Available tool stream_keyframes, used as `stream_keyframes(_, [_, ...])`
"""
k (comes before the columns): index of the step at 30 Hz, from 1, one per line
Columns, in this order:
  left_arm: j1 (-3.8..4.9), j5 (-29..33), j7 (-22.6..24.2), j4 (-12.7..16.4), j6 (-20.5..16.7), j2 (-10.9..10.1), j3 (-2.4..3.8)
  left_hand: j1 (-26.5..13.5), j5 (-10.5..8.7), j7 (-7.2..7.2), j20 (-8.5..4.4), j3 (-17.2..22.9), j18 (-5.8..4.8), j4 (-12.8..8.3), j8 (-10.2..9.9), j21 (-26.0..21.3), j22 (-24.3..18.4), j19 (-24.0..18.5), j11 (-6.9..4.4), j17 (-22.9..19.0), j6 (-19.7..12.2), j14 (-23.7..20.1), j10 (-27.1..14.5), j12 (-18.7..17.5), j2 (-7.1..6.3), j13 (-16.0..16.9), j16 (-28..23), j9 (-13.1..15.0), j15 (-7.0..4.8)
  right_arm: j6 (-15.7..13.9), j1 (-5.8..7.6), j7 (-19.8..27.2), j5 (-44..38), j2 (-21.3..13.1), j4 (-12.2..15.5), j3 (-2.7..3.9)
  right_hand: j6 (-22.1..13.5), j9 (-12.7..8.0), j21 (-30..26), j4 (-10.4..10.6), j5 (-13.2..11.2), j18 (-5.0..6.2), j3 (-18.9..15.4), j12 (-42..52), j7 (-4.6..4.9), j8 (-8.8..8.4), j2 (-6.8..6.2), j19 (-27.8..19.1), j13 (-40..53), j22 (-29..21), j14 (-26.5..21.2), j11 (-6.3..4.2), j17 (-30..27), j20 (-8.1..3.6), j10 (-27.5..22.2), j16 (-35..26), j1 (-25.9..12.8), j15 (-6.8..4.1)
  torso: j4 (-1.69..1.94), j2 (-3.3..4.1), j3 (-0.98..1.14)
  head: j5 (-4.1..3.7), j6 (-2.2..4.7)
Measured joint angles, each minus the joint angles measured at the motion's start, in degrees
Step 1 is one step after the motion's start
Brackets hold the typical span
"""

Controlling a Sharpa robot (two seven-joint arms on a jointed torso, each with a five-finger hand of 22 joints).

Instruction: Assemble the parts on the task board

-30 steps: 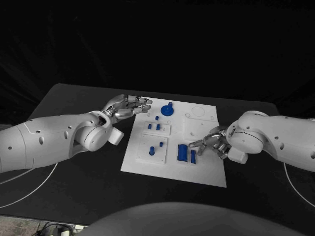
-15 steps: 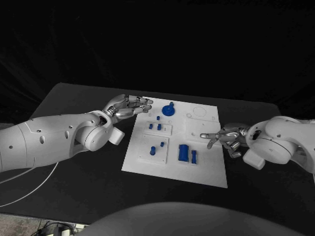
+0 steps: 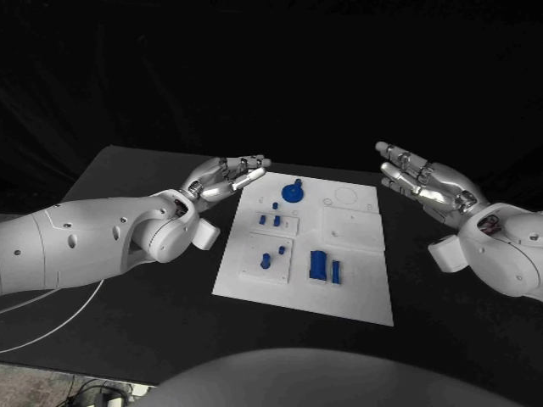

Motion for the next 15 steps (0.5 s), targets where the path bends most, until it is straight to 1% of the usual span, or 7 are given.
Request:
stream_keyframes(1, [0.02, -0.02, 0.49, 0.23, -0.18, -0.07, 0.02, -1.03, -0.25, -0.78, -0.14, 0.47, 0.01, -0.05, -0.3, -0.31, -1.85, -0.77, -0.85, -0.2, -2.02, -0.28, -0.83, -1.28, -2.02, -0.12, -1.02, -0.17, -0.67, 0.33, -0.01, 1.37, 0.84, 0.24, -0.25, 0.0, -1.46, -2.28, 0.0, 0.12, -0.46, 0.9, -0.72, -0.3, -0.91, -0.03, 0.05, -0.32, -2.34, -0.47, -0.13, -1.55, -0.12, -0.35, -0.19, -0.01, 0.05, -0.6, -0.13, -0.08, 0.04, -0.05, 0.0])
stream_keyframes(3, [0.03, -0.08, 1.47, 0.61, -0.59, -0.15, 0.03, -2.61, -0.3, -2.0, -0.34, 0.64, 0.0, 0.06, -0.3, -0.44, -3.71, -1.53, -2.34, -0.37, -4.23, -0.47, -1.74, -3.03, -5.0, -0.27, -1.89, -0.29, -1.35, 1.07, -0.05, 4.02, 2.36, 0.63, -0.63, 0.01, -2.65, -4.37, 0.0, 0.19, -0.58, 1.25, -1.24, -0.35, -1.97, -0.25, 0.35, -0.24, -3.26, -0.64, -0.1, -3.09, -0.19, -0.95, -0.28, -0.01, 0.35, -1.84, -0.38, -0.18, 0.12, -0.32, 0.0])
stream_keyframes(7, [0.03, -0.21, 2.72, 0.91, -1.21, -0.06, 0.03, -4.33, -0.3, -2.84, -0.43, -0.36, -0.01, 0.17, -0.3, -0.44, -4.8, -1.62, -3.2, -0.41, -5.23, -0.47, -2.56, -4.44, -7.41, -0.27, -1.9, -0.29, -1.35, 2.48, -0.11, 7.13, 4.12, 0.77, -1.1, 0.0, -2.86, -6.4, 0.0, 0.27, -0.58, 2.12, -2.09, -0.35, -2.18, -0.25, 1.14, -0.15, -3.41, -0.73, -0.06, -3.42, -0.24, -1.05, -0.28, -0.01, 1.14, -2.15, -0.53, -0.29, 0.24, -0.85, 0.0])
stream_keyframes(10, [0.02, -0.26, 3.33, 0.91, -1.57, 0.13, 0.01, -4.46, -0.3, -2.84, -0.63, -0.43, 0.0, 0.16, -0.3, -0.44, -5.04, -1.82, -3.2, -0.42, -5.23, -0.47, -2.56, -4.59, -7.54, -0.27, -1.9, -0.28, -1.35, 3.59, -0.11, 8.32, 4.9, 0.76, -1.4, -0.01, -2.33, -7.25, 0.01, 0.04, -0.58, 3.03, -2.81, -0.35, -1.66, -0.25, 1.88, -0.15, -3.46, -0.76, -0.06, -2.14, -0.25, -1.05, -0.28, -0.01, 1.88, -2.15, -0.53, -0.31, 0.27, -1.19, 0.0])
stream_keyframes(13, [0.0, -0.29, 3.61, 0.82, -1.74, 0.47, 0.0, -3.81, -0.35, -2.16, -0.69, 0.35, -0.01, 0.03, -0.37, -0.46, -5.13, -1.84, -3.21, -0.42, -4.62, -0.47, -2.63, -4.7, -6.87, -0.32, -1.9, -0.2, -1.35, 4.36, -0.12, 8.81, 5.33, 0.71, -1.73, -0.02, -2.25, -8.04, 0.01, -0.17, -0.86, 2.94, -3.18, -0.35, -0.75, -0.41, 2.36, -0.19, -3.46, -0.77, -0.05, -1.25, -0.26, -1.31, -0.27, -0.01, 2.11, -2.35, -0.51, -0.36, 0.25, -1.48, 0.0])
stream_keyframes(14, [-0.02, -0.31, 3.6, 0.83, -1.74, 0.5, -0.03, -13.52, -2.12, -3.01, -2.97, 2.06, -0.9, -3.11, -2.02, -0.97, -7.2, -2.61, -2.89, -0.41, -10.11, -0.47, -5.25, -7.05, -6.53, -1.54, -1.9, -1.38, -1.35, 4.35, -0.12, 8.81, 5.35, 0.71, -1.74, -0.04, -4.36, -9.72, 0.01, -3.12, -2.65, 1.94, -0.96, -0.35, 1.35, -1.33, 1.8, -0.22, -3.46, -0.77, -0.06, 1.57, -0.26, -3.59, -0.3, -0.01, -7.99, -3.77, -0.49, -0.37, 0.23, -1.52, 0.0])
stream_keyframes(15, [-0.03, -0.31, 3.58, 0.83, -1.74, 0.48, -0.03, -22.8, -2.79, -3.36, -4.68, 3.3, -2.05, -5.45, -2.62, -1.11, -7.34, -2.81, -2.67, -0.41, -14.11, -0.47, -6.2, -8.82, -5.16, -1.97, -1.9, -1.52, -1.35, 4.31, -0.12, 8.79, 5.37, 0.7, -1.75, -0.03, -5.86, -10.32, 0.01, -5.35, -3.36, 0.74, 0.62, -0.35, 2.84, -1.64, -0.87, -0.24, -3.46, -0.76, -0.05, 3.34, -0.27, -5.26, -0.32, -0.01, -16.39, -4.23, -0.49, -0.37, 0.23, -1.53, 0.0])
